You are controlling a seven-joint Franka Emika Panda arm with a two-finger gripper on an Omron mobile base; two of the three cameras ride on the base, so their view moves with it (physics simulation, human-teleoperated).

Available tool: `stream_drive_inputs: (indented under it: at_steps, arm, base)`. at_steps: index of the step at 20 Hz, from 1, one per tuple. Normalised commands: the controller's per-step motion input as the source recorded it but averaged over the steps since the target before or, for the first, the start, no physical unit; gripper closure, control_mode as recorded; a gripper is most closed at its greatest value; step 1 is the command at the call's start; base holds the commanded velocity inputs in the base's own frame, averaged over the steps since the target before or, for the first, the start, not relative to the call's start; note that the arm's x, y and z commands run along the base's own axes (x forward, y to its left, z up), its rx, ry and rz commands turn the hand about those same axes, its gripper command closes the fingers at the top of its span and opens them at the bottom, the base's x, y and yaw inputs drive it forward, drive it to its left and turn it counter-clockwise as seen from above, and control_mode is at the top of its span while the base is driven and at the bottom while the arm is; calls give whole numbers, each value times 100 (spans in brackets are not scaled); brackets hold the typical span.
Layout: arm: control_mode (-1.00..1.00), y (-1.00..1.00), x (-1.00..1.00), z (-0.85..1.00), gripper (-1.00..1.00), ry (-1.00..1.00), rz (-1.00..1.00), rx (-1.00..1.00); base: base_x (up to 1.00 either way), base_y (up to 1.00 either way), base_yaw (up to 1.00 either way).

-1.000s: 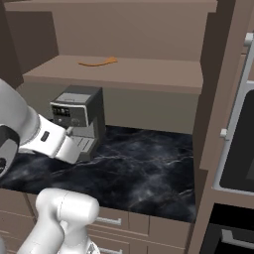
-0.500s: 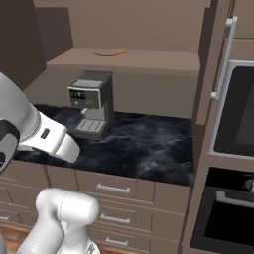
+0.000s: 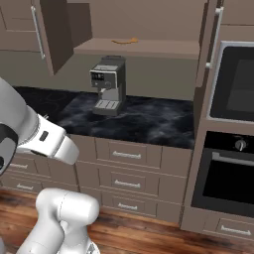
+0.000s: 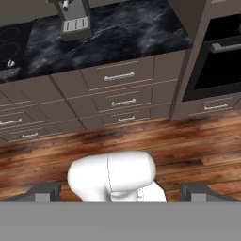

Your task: Organize the utensils by type. Pick up the wooden spoons from the counter and place them in the open cabinet. Then pick up the metallic utensils from the counter and place them in the open drawer.

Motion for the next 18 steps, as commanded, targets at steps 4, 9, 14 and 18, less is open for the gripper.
stream_drive_inputs:
  at_steps: [4, 9, 14, 18]
  arm:
    - [100, 0, 0, 0, -100, 0, 0, 0]
    - [100, 0, 0, 0, -100, 0, 0, 0]
    - [100, 0, 0, 0, -100, 0, 0, 0]
    - [100, 0, 0, 0, -100, 0, 0, 0]
  base:
    - [-43, 36, 17]
    - [-6, 86, 59]
    - [-6, 77, 89]
    - [-29, 61, 96]
